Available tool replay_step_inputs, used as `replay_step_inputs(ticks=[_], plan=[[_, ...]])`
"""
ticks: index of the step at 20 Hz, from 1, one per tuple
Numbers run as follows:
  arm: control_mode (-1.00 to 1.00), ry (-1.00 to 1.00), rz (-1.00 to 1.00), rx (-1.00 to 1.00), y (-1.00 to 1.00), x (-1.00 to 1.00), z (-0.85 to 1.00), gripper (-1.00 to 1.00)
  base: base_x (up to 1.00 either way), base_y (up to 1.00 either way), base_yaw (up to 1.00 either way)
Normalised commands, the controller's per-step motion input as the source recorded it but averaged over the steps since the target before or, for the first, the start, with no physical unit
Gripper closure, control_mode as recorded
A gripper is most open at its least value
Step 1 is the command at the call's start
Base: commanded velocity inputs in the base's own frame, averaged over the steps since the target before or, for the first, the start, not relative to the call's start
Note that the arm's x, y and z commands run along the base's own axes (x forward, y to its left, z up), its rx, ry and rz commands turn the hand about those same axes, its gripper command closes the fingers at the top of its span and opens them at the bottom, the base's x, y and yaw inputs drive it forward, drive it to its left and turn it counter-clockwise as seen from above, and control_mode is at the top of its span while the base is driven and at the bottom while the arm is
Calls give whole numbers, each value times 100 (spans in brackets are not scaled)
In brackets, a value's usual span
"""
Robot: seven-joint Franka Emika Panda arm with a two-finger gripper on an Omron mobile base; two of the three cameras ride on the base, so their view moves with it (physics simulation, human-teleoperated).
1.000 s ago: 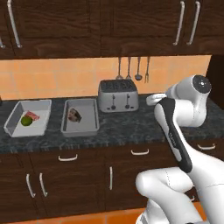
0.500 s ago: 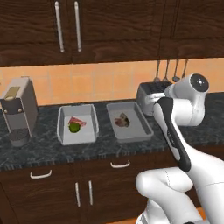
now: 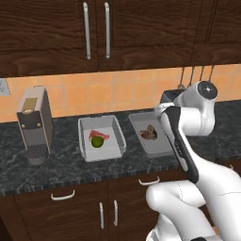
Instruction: Place one lime and one steak in each tupperware on the nearby counter, to pack two identical lunches.
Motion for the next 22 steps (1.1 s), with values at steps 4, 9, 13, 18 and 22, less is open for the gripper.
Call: replay_step_inputs(ticks=[4,9,13,18,22], plan=[[-100,28,-4,-3,-24,67,-80,100,0,0,0],[-100,26,0,1,-49,64,-90,100,0,0,0],[-100,7,0,2,-47,19,-54,100,0,0,0],[-100,1,0,0,-4,19,-47,100,0,0,0],[-100,0,0,0,0,31,-48,100,0,0,0]])
